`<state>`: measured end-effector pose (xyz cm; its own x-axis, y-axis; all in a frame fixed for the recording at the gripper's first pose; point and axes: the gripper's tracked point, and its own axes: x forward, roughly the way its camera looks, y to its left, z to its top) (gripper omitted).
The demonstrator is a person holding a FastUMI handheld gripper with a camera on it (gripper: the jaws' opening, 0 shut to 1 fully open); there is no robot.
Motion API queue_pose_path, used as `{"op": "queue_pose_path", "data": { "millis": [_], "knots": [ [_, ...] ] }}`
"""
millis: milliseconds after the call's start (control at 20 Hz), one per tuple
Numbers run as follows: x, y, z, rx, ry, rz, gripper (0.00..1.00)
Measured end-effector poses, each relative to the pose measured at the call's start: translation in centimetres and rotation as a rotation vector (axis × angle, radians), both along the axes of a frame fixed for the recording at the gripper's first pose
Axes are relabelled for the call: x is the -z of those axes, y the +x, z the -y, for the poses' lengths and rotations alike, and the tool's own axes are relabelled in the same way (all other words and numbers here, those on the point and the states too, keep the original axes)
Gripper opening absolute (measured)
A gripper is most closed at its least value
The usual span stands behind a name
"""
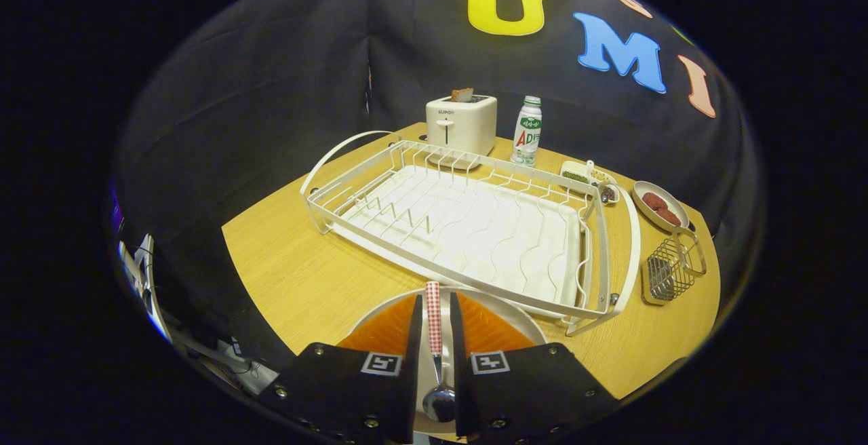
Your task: Take the plate from the dish rack, then take the spoon from the basket and place it into the plate.
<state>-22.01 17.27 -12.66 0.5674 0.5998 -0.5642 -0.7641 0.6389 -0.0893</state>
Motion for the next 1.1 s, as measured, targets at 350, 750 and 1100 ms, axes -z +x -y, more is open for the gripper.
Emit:
{"op": "queue_pose_path", "data": {
  "millis": [350,750,1100],
  "knots": [
    [-0.7,0.5,-0.2,0.012,0.014,0.005,0.23],
    [-6.4,3.1,1.1,0.120,0.093,0.125,0.23],
    [-16.9,6.2,3.0,0.237,0.232,0.303,0.23]
  ]
}}
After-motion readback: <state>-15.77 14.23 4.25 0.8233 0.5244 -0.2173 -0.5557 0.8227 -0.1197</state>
